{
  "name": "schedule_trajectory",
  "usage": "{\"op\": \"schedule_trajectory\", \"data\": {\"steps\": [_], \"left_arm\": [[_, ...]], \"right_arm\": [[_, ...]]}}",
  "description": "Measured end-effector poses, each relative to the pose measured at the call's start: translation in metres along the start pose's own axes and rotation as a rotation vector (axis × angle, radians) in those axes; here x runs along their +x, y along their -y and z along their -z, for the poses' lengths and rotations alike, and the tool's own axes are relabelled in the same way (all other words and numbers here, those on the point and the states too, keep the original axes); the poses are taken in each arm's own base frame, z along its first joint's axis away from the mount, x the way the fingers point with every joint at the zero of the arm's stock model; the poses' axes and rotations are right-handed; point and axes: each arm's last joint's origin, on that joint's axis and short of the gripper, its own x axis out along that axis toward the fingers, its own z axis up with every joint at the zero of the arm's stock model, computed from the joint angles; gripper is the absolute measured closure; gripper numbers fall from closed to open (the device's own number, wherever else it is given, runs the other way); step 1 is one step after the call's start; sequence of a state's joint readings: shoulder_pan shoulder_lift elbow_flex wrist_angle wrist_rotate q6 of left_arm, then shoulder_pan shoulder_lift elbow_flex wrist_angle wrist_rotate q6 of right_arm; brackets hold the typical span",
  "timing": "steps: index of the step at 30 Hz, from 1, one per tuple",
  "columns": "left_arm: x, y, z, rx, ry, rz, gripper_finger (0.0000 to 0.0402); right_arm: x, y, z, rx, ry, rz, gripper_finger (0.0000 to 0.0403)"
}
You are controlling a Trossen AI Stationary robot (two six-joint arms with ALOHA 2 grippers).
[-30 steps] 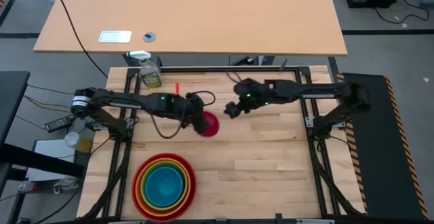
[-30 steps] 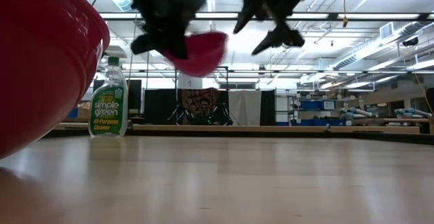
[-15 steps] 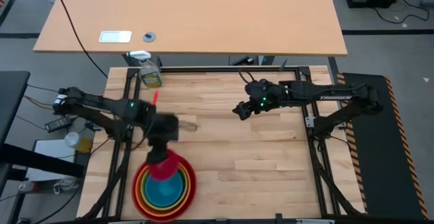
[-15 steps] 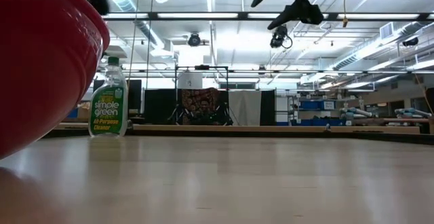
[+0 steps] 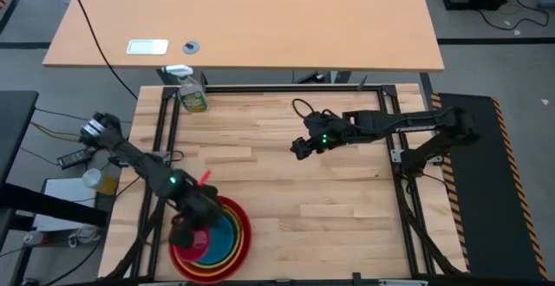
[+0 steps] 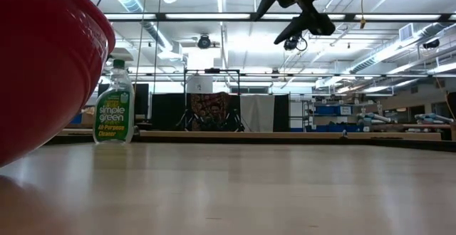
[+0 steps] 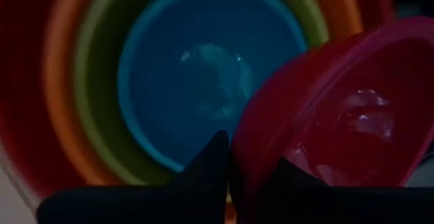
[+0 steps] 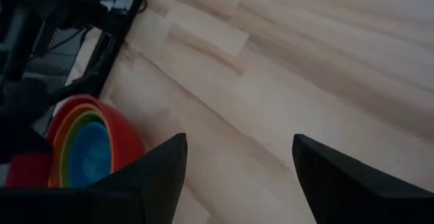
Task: Nest bowls inside each other
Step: Stack the pink bowl on top of the blue bowl
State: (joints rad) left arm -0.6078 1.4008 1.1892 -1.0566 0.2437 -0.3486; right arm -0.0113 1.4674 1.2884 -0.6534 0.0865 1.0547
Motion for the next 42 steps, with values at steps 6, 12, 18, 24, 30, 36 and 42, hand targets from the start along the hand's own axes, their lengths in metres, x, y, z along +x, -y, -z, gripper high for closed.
{"op": "schedule_trajectory", "data": {"steps": [6,12,18,24,30,36,42], "left_arm": [[0.036,0.003,-0.013,0.200,-0.083,-0.024,0.0363],[0.039,0.001,-0.032,0.330,0.065,-0.014,0.0363],[0.044,-0.001,-0.038,0.347,0.094,-0.056,0.0363],[0.069,-0.009,-0.039,0.326,-0.028,-0.108,0.0363],[0.087,-0.013,-0.040,0.237,-0.092,-0.134,0.0363],[0.089,-0.019,-0.038,0.088,-0.143,-0.134,0.0349],[0.082,-0.018,-0.038,-0.024,-0.156,-0.088,0.0262]], "right_arm": [[0.007,-0.005,0.005,-0.012,-0.029,-0.021,0.0131],[0.006,-0.005,0.005,-0.011,-0.032,-0.030,0.0131],[0.006,-0.006,0.006,-0.030,-0.042,-0.044,0.0131],[0.006,-0.010,0.006,-0.070,-0.044,-0.083,0.0131],[0.005,-0.013,0.008,-0.105,-0.068,-0.121,0.0131],[0.005,-0.013,0.008,-0.141,-0.093,-0.140,0.0131],[0.005,-0.014,0.009,-0.166,-0.105,-0.165,0.0131]]}}
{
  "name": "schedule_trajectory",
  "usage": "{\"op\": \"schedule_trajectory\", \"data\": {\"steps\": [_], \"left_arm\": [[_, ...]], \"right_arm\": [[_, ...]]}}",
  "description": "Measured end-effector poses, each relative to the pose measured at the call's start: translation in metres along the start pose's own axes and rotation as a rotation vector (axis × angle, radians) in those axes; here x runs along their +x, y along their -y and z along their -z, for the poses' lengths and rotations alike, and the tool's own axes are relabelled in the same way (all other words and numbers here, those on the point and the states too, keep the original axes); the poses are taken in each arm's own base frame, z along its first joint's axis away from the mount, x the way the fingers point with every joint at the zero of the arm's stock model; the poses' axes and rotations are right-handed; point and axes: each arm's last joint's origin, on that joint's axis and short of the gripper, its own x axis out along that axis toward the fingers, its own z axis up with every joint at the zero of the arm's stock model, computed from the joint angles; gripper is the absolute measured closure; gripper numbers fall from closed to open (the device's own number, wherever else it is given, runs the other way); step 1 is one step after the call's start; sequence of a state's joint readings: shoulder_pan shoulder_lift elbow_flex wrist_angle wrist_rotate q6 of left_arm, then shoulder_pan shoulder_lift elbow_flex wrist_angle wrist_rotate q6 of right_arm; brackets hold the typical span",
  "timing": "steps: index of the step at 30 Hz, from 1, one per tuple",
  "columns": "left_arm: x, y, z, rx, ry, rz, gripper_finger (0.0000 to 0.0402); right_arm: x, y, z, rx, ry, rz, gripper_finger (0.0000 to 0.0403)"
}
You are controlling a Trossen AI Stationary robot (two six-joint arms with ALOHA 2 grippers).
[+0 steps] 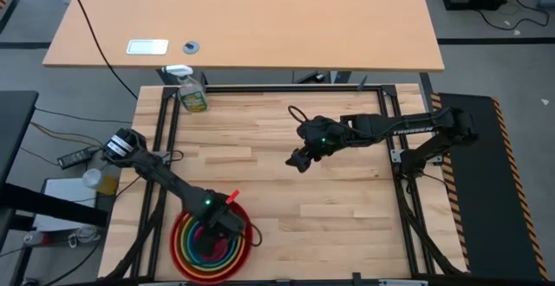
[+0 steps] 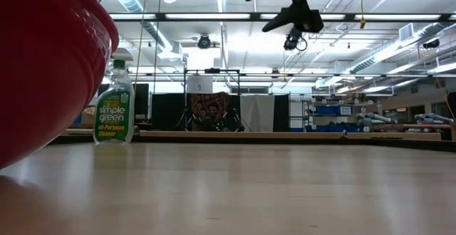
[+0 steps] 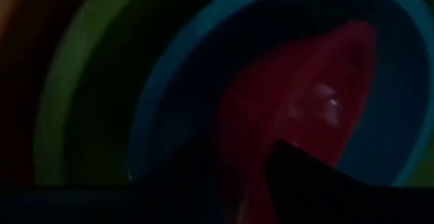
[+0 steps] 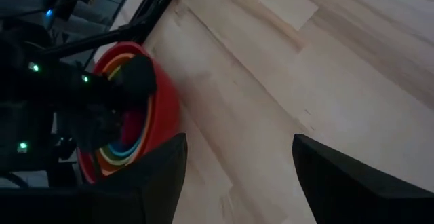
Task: Nest bowls inside each other
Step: Stack the pink bowl on top of the blue bowl, then return to Home Position
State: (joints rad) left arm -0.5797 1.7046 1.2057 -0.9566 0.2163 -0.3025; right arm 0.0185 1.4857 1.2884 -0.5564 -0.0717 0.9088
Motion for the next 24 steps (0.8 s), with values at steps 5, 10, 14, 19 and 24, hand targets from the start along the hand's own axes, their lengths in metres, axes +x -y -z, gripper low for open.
{"op": "schedule_trajectory", "data": {"steps": [5,10,14,19,24], "left_arm": [[-0.011,0.003,0.000,-0.013,-0.030,-0.004,0.0188],[-0.025,0.006,-0.002,-0.037,-0.047,-0.010,0.0159],[-0.033,0.008,-0.002,-0.040,-0.060,-0.015,0.0157],[-0.034,0.006,0.004,-0.057,-0.111,-0.061,0.0160],[-0.050,0.004,0.009,-0.009,-0.037,-0.114,0.0175]], "right_arm": [[0.000,0.000,0.000,-0.019,-0.004,-0.008,0.0131],[0.000,0.000,0.000,-0.024,-0.005,-0.008,0.0131],[0.000,0.000,0.000,-0.023,-0.005,-0.008,0.0131],[0.000,0.000,0.000,-0.023,-0.001,-0.004,0.0131],[-0.002,0.000,0.000,-0.057,0.011,0.002,0.0131]]}}
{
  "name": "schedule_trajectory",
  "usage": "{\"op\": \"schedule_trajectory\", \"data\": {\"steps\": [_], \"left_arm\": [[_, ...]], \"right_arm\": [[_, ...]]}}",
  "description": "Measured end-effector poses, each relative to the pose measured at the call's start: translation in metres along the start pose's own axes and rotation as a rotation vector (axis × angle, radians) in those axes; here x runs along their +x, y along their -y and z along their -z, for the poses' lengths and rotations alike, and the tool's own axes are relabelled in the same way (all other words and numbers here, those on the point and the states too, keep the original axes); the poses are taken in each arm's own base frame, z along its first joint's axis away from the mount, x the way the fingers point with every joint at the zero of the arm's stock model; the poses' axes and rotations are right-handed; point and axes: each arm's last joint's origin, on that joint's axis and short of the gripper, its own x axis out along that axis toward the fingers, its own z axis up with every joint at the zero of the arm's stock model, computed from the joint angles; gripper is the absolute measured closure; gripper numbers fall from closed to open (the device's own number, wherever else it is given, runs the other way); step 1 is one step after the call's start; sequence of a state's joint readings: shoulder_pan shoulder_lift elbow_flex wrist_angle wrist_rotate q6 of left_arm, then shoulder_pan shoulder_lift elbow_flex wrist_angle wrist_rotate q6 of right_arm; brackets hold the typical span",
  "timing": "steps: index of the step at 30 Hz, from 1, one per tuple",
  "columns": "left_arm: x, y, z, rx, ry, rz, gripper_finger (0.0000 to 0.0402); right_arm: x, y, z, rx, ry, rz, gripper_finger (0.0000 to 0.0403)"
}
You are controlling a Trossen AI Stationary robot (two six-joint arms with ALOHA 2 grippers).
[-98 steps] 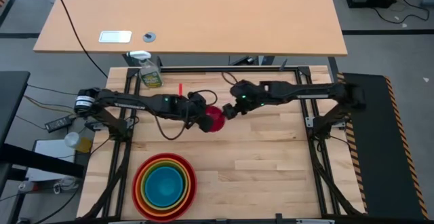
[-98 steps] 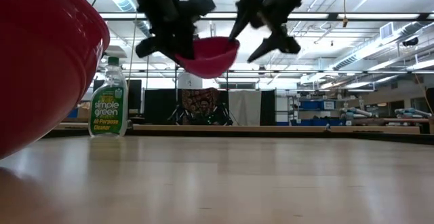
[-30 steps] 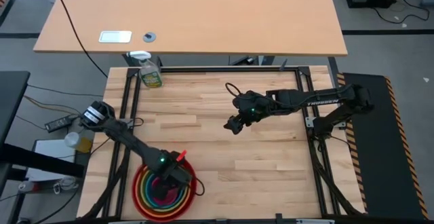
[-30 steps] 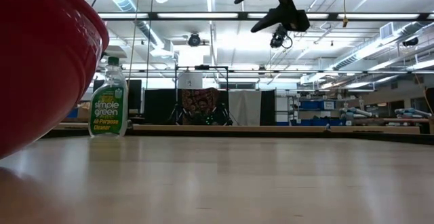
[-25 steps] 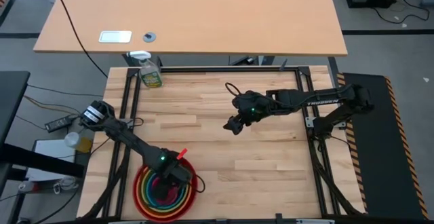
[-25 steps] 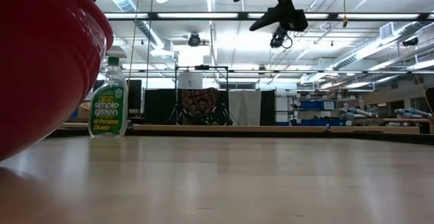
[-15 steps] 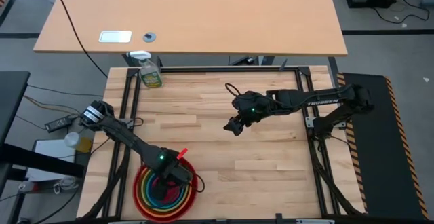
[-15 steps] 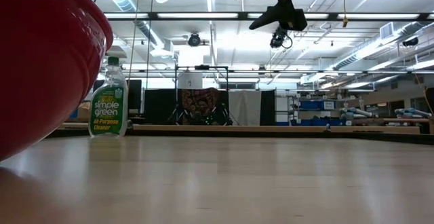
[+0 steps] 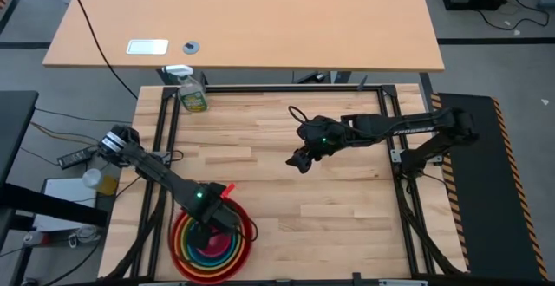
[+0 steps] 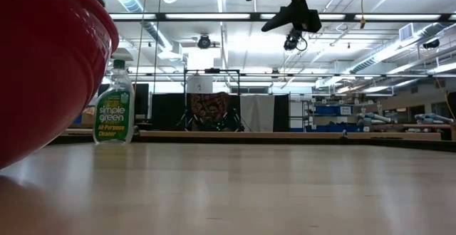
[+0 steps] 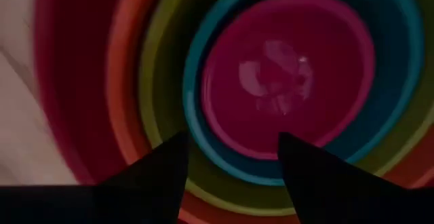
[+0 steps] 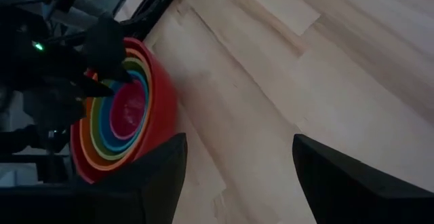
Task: Nest bowls inside each other
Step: Return to Home Position
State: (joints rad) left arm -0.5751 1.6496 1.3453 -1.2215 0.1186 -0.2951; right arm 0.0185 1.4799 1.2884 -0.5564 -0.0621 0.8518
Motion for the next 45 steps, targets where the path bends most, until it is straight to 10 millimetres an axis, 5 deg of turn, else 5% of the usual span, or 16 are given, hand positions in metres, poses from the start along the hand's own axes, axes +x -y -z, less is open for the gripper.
{"op": "schedule_trajectory", "data": {"steps": [9,23,37,45], "left_arm": [[-0.042,-0.009,0.014,0.065,0.304,-0.065,0.0208],[-0.077,-0.091,0.070,-0.273,0.861,-0.046,0.0255],[-0.060,-0.112,0.148,-0.541,1.357,0.028,0.0258],[-0.034,-0.119,0.180,-0.670,1.559,0.050,0.0258]], "right_arm": [[-0.037,-0.008,-0.003,-0.107,0.210,0.030,0.0131],[-0.082,-0.024,0.022,-0.225,0.508,-0.026,0.0150],[-0.096,0.039,0.064,-0.067,0.583,-0.173,0.0185],[-0.075,0.092,0.093,0.066,0.609,-0.348,0.0207]]}}
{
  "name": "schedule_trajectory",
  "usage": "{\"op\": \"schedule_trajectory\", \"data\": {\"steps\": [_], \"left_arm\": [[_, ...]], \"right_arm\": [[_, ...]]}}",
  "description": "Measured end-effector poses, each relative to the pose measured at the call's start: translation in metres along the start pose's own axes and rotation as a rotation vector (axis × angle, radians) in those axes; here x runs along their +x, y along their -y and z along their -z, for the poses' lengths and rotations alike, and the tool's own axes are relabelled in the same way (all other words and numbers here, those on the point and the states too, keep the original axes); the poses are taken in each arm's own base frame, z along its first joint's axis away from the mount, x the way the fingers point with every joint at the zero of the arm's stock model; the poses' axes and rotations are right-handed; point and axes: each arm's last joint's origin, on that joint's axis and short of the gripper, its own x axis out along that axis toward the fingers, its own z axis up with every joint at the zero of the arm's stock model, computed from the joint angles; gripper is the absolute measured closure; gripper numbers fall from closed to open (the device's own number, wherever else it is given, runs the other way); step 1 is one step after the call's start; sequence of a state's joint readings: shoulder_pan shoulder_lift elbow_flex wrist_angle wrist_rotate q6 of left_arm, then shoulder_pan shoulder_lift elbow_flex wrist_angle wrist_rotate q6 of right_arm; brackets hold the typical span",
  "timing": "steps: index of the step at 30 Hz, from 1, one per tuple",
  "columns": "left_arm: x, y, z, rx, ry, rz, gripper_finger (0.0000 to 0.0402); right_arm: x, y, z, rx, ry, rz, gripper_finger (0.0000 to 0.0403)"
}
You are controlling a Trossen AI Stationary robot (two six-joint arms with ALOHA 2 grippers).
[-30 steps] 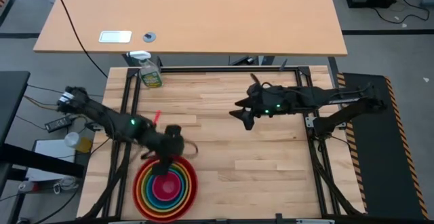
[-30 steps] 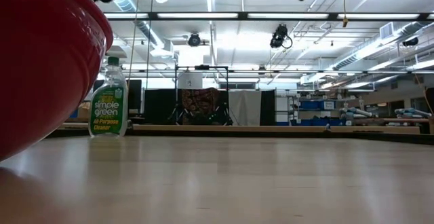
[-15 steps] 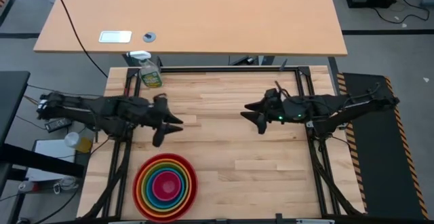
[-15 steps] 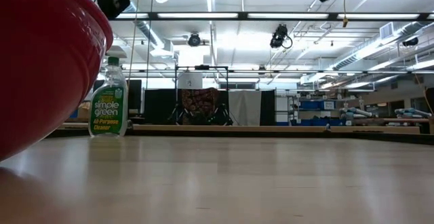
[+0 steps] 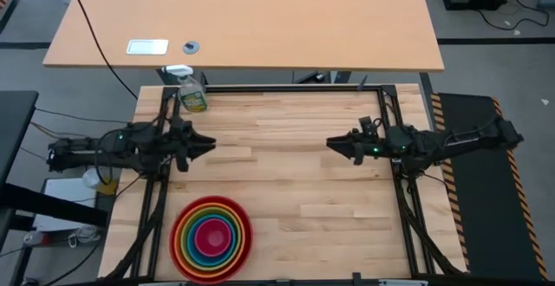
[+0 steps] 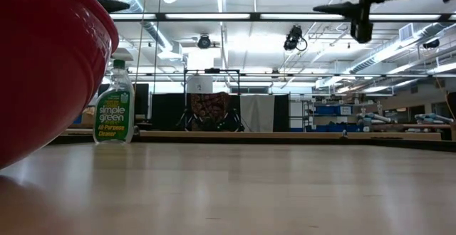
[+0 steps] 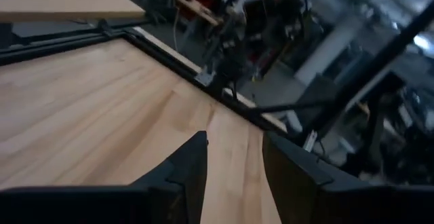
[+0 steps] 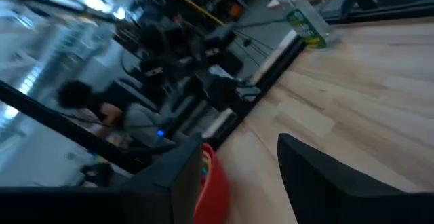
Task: Nest bowls inside each other
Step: Return to Home Position
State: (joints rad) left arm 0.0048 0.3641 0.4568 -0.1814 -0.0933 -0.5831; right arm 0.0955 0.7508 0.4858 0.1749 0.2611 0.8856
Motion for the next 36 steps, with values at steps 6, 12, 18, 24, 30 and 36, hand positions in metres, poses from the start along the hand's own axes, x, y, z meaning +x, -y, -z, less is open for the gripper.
{"op": "schedule_trajectory", "data": {"steps": [6,12,18,24,30,36], "left_arm": [[-0.016,-0.013,0.008,-0.080,0.099,-0.007,0.0258],[-0.027,-0.020,0.010,-0.105,0.220,-0.042,0.0258],[-0.026,-0.032,0.027,-0.164,0.246,-0.055,0.0258],[-0.025,-0.038,0.033,-0.210,0.320,-0.044,0.0258],[-0.025,-0.039,0.032,-0.201,0.354,-0.077,0.0258],[-0.025,-0.039,0.032,-0.202,0.362,-0.092,0.0258]], "right_arm": [[-0.015,0.026,0.010,0.041,0.080,-0.045,0.0231],[-0.030,0.043,0.015,0.068,0.117,-0.058,0.0249],[-0.043,0.059,0.022,0.099,0.153,-0.075,0.0253],[-0.056,0.068,0.026,0.126,0.149,-0.114,0.0260],[-0.070,0.073,0.026,0.090,0.152,-0.106,0.0268],[-0.077,0.075,0.025,0.077,0.193,-0.091,0.0270]]}}
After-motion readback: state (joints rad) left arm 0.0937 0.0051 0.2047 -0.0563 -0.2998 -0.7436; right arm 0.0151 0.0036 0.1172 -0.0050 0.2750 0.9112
